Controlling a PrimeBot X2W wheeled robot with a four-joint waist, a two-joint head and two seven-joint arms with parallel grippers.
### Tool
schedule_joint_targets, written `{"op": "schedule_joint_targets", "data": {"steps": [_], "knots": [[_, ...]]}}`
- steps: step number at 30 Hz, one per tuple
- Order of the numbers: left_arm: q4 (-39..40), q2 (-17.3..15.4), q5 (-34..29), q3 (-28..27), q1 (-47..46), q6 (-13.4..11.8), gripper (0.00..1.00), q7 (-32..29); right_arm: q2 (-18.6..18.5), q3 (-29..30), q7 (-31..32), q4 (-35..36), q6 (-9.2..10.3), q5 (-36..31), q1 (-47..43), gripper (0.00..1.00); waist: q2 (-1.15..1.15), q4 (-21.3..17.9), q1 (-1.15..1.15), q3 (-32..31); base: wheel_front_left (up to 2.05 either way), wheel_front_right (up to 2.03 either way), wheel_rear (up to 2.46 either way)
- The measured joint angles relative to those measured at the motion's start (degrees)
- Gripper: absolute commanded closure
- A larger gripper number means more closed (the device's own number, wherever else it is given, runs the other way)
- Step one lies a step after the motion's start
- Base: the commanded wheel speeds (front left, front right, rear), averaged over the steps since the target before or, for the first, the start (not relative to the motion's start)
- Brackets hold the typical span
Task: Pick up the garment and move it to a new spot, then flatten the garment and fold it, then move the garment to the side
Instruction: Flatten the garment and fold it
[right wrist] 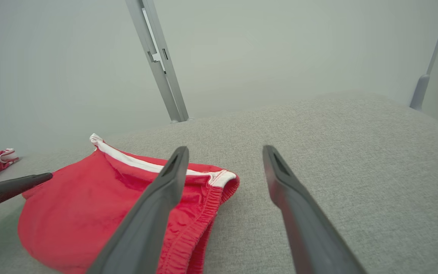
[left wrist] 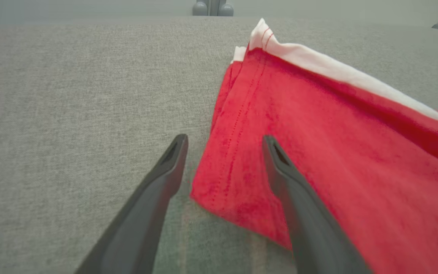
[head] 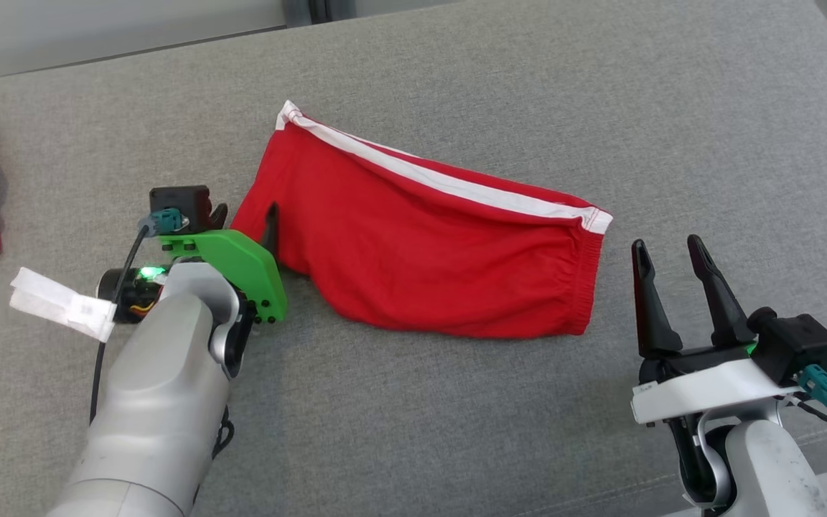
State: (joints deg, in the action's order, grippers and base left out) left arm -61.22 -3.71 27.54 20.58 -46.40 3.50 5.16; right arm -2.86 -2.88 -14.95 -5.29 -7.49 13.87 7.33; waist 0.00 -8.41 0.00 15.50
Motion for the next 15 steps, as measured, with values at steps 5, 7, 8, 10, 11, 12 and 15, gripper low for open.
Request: {"op": "schedule_joint_targets", "data": {"steps": [5,7,8,10,11,12,15], "knots": [[-2.4,-1.0,0.6,0.1,-0.2,-0.6,0.00,-5.2,0.0,-0.2,0.4,1.5,0.00,0.0,-0.8,0.00,0.00,-1.5,0.00,0.0,0.00,0.00,0.00],[-2.7,-1.3,0.9,0.1,-0.7,-0.5,0.00,-6.1,0.0,-0.2,0.5,1.7,0.00,0.1,-1.2,0.00,0.00,-2.0,0.00,0.1,0.00,0.00,0.00],[-2.9,-1.5,1.0,0.1,-0.8,-0.4,0.00,-6.6,0.0,-0.2,0.5,1.9,0.00,0.1,-1.3,0.00,0.00,-2.3,0.00,0.1,0.00,0.00,0.00],[-3.2,-1.6,1.2,0.1,-0.9,0.3,0.00,-7.2,0.0,-0.3,0.5,2.0,0.00,0.1,-1.3,0.00,0.00,-2.7,0.00,0.1,0.00,0.00,0.00],[-3.3,-1.6,1.6,0.1,-0.9,0.6,0.11,-7.7,0.0,-0.3,0.5,2.1,0.00,0.1,-1.3,0.00,0.00,-2.8,0.00,0.1,0.00,0.00,0.00],[-3.4,-1.7,1.7,0.3,-0.9,1.0,0.79,-7.9,0.0,-0.3,0.5,2.1,0.00,0.2,-1.4,0.00,0.00,-2.9,0.00,0.0,0.00,0.00,0.00],[-3.4,-1.6,2.2,0.8,-0.7,1.7,1.00,-8.3,0.0,-0.3,0.5,2.1,0.00,0.2,-1.5,0.00,0.00,-3.0,0.00,-0.4,0.00,0.00,0.00]]}}
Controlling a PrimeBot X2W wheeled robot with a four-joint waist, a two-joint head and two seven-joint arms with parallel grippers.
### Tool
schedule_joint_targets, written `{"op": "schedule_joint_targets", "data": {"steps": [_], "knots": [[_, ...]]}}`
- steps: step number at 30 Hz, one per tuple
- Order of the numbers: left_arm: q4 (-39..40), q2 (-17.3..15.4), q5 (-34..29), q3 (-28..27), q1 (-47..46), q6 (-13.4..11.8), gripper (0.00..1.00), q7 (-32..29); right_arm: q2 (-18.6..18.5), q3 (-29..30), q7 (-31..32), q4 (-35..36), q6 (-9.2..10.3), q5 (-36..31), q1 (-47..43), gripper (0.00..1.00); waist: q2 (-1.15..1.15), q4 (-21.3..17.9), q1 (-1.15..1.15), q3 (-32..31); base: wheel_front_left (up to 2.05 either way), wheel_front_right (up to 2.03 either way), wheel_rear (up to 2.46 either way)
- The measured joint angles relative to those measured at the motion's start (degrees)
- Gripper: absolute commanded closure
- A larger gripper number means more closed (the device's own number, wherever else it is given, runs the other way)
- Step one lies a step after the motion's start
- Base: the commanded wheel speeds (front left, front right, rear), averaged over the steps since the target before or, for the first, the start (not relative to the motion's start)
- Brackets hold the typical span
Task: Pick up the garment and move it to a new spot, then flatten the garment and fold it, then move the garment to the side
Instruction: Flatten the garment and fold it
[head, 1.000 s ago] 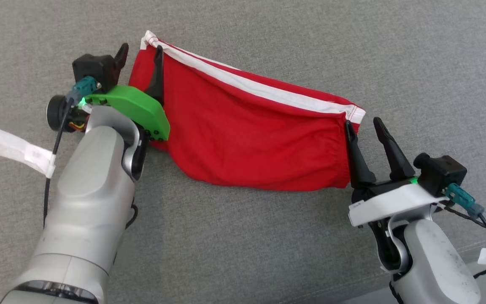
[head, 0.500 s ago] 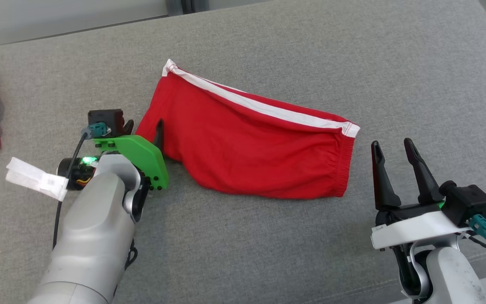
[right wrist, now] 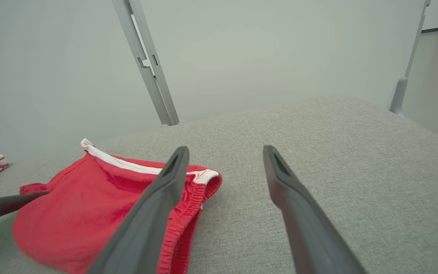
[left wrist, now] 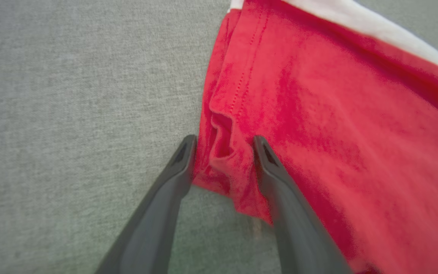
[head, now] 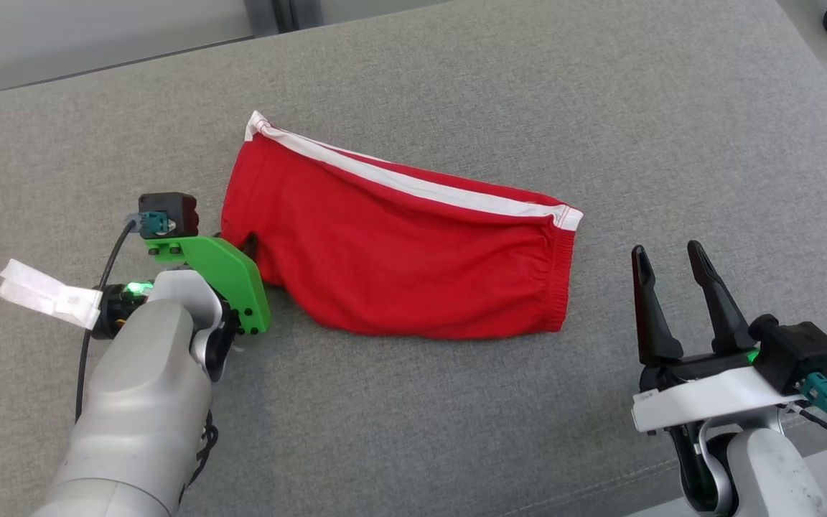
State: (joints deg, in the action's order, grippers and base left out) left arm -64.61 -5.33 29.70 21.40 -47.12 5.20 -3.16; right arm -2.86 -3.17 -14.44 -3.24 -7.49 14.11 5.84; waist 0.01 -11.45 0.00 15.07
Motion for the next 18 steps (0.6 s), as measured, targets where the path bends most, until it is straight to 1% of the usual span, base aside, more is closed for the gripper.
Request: {"op": "schedule_joint_targets", "data": {"steps": [6,9,16,18], "knots": [[0.8,0.6,1.2,0.6,1.7,1.1,1.00,0.2,0.0,0.6,0.0,-0.1,0.00,-0.1,-1.1,0.00,0.00,0.9,0.00,-1.4,0.00,0.00,0.00],[1.5,0.8,2.2,0.2,3.2,1.3,1.00,1.5,0.0,1.5,0.1,0.1,0.00,-0.2,-1.8,0.00,0.00,1.9,0.00,-2.3,0.00,0.00,0.00],[4.1,1.3,4.0,-0.5,8.5,1.3,1.00,5.3,0.0,5.9,1.1,0.9,0.00,-1.1,-3.2,0.00,0.00,5.6,0.00,-4.7,0.00,0.00,0.00],[5.4,1.5,4.2,-0.3,10.7,0.9,1.00,6.6,0.0,7.1,1.4,1.2,0.00,-1.5,-3.3,0.00,0.00,7.1,0.00,-5.4,0.00,0.00,0.00]]}}
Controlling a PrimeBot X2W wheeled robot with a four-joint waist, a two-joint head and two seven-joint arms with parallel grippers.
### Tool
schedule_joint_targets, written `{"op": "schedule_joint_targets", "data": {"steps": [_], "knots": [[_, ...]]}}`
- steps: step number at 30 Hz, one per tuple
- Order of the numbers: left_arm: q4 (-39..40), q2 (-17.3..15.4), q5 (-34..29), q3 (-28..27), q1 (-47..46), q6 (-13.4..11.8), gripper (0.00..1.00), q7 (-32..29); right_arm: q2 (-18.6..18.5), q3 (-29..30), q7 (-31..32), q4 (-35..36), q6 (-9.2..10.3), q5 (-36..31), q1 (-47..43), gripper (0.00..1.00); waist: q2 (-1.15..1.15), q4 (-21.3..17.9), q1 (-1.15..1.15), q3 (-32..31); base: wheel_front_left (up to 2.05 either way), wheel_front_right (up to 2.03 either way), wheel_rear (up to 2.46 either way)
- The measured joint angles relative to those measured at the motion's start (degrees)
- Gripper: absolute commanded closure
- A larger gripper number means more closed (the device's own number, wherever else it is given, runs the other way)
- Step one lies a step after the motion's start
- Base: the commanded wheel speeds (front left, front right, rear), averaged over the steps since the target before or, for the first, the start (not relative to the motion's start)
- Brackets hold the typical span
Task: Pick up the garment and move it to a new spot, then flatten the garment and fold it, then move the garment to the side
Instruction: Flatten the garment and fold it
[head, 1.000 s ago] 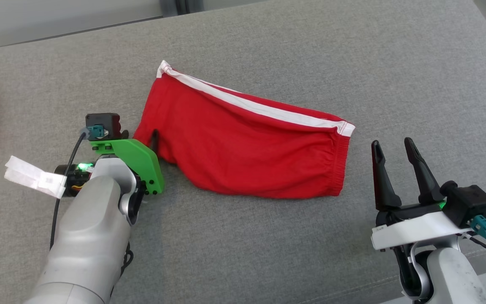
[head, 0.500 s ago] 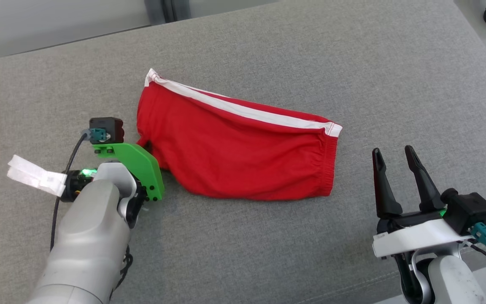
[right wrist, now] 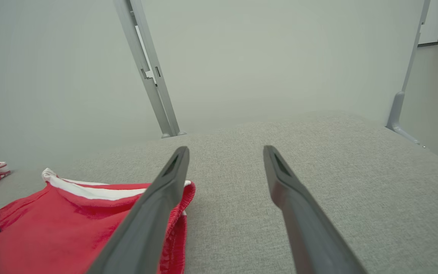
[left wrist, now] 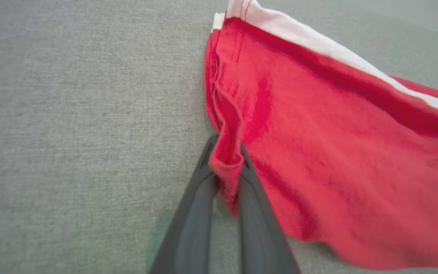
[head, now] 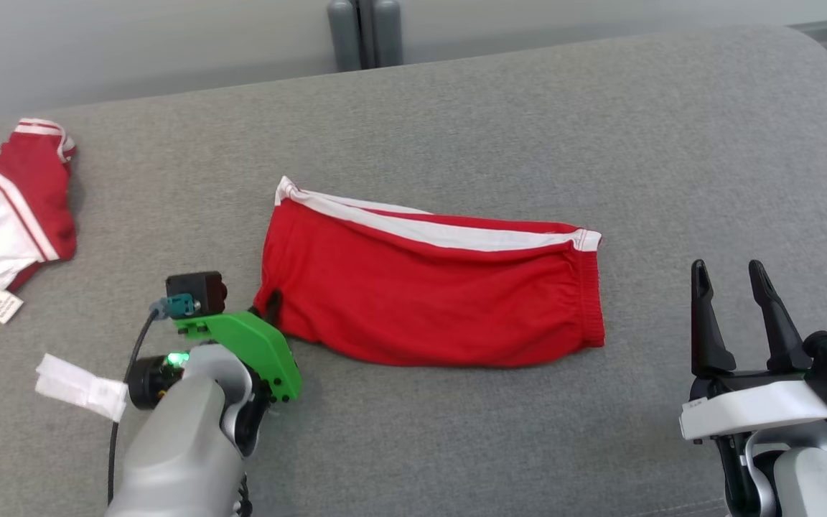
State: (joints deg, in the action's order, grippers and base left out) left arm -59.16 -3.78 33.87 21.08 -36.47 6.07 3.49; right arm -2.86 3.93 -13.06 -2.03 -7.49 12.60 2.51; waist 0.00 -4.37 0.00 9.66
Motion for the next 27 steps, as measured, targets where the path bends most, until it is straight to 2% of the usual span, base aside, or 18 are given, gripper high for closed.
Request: {"op": "schedule_joint_targets", "data": {"steps": [8,15,16,17,18,23,27], "knots": [[7.4,0.7,2.0,0.8,10.2,-2.4,1.00,3.2,0.0,1.1,2.9,0.6,0.00,-0.6,-0.6,0.00,0.00,5.4,0.00,-2.2,0.00,0.00,0.00],[15.9,0.9,4.3,2.5,16.3,-5.5,1.00,2.7,0.0,0.7,3.9,0.2,0.00,-0.7,-0.8,0.00,0.00,8.4,0.00,-3.5,0.00,0.00,0.00],[17.2,0.9,4.4,2.6,16.8,-6.0,0.62,3.1,0.0,0.6,4.0,0.1,0.00,-0.7,-0.8,0.00,0.00,8.6,0.00,-3.7,0.00,0.00,0.00],[18.4,0.9,4.3,2.8,17.0,-6.6,0.07,3.5,0.0,0.5,4.2,0.0,0.00,-0.7,-0.8,0.00,0.00,8.7,0.00,-3.8,0.00,0.00,0.00],[19.4,0.9,4.0,3.1,17.1,-7.0,0.00,4.0,0.0,0.4,4.4,-0.2,0.00,-0.7,-0.8,0.00,0.00,8.8,0.00,-3.8,0.00,0.00,0.00],[25.9,-0.5,0.8,3.7,17.3,-6.6,0.00,9.2,0.0,0.6,6.1,-0.8,0.00,-1.0,-0.5,0.00,0.00,8.6,0.00,-3.6,0.00,0.00,0.00],[29.6,-1.9,-1.3,3.1,17.4,-7.4,0.00,10.7,0.0,0.7,9.9,-1.6,0.00,-2.2,0.7,0.00,0.00,8.5,0.00,-3.5,0.00,0.00,0.00]]}}
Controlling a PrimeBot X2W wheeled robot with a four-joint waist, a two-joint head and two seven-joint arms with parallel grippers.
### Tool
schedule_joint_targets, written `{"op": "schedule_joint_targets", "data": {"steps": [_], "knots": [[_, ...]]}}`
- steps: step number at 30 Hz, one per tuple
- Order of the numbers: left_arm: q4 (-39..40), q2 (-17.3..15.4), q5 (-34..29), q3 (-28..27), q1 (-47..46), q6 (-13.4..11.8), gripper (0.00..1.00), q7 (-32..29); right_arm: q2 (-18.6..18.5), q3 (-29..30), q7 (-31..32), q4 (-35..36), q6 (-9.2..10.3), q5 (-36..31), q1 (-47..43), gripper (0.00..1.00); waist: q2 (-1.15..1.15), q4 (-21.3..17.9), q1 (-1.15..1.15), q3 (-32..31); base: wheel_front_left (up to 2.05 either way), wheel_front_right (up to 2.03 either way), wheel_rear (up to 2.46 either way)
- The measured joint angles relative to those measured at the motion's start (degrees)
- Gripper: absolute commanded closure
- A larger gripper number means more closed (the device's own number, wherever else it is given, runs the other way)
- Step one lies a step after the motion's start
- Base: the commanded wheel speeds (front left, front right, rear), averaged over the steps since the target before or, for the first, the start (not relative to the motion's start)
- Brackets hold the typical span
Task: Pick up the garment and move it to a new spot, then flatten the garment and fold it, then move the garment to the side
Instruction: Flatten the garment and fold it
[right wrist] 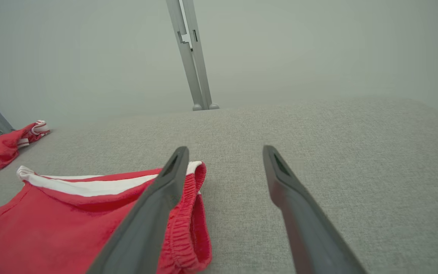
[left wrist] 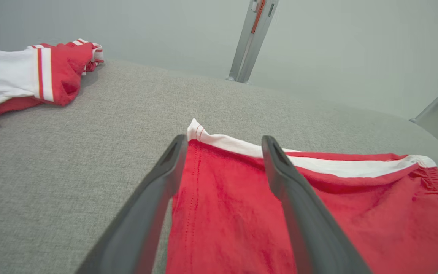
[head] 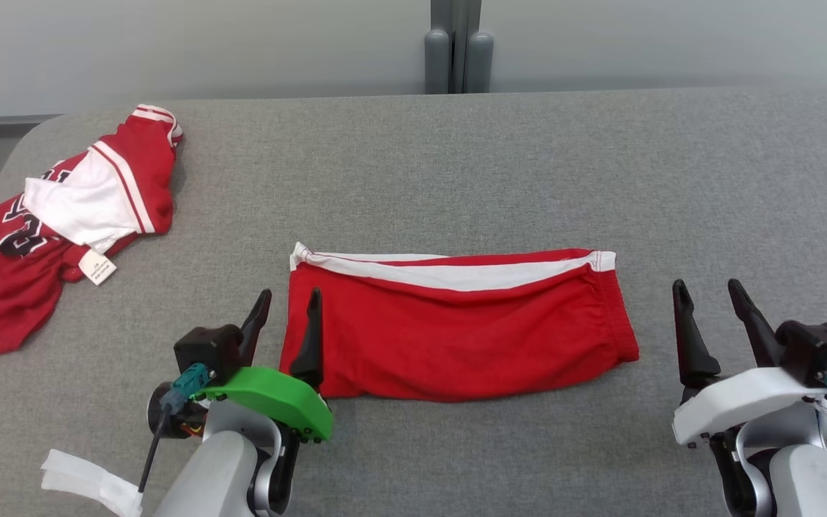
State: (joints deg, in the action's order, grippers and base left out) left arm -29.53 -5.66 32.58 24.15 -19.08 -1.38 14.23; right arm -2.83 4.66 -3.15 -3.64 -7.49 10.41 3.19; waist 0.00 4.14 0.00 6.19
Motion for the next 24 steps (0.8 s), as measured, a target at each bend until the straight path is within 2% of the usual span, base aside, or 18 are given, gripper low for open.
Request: {"op": "schedule_joint_targets", "data": {"steps": [5,16,23,24], "knots": [[2.4,-0.3,-0.9,-0.7,1.0,-1.0,0.00,0.5,-0.5,-1.1,6.9,-2.9,0.00,0.3,1.8,0.00,0.00,0.5,0.00,0.3,0.00,0.00,0.00],[5.5,-0.4,-1.4,-3.7,2.3,-2.4,0.00,0.8,-6.2,-6.1,18.2,-14.0,0.00,2.4,8.0,0.00,0.00,4.7,0.00,2.0,0.00,0.00,0.00],[6.8,-0.9,-1.9,-5.5,3.2,-2.4,0.00,0.8,-7.6,-7.9,22.3,-19.2,0.01,5.4,10.5,0.00,0.00,6.9,0.00,3.0,0.00,0.00,0.00],[6.9,-0.9,-2.0,-5.6,3.3,-2.5,0.00,0.8,-7.6,-7.9,22.5,-19.6,0.00,6.2,10.7,0.11,0.00,7.1,0.00,3.1,0.00,0.00,0.00]]}}
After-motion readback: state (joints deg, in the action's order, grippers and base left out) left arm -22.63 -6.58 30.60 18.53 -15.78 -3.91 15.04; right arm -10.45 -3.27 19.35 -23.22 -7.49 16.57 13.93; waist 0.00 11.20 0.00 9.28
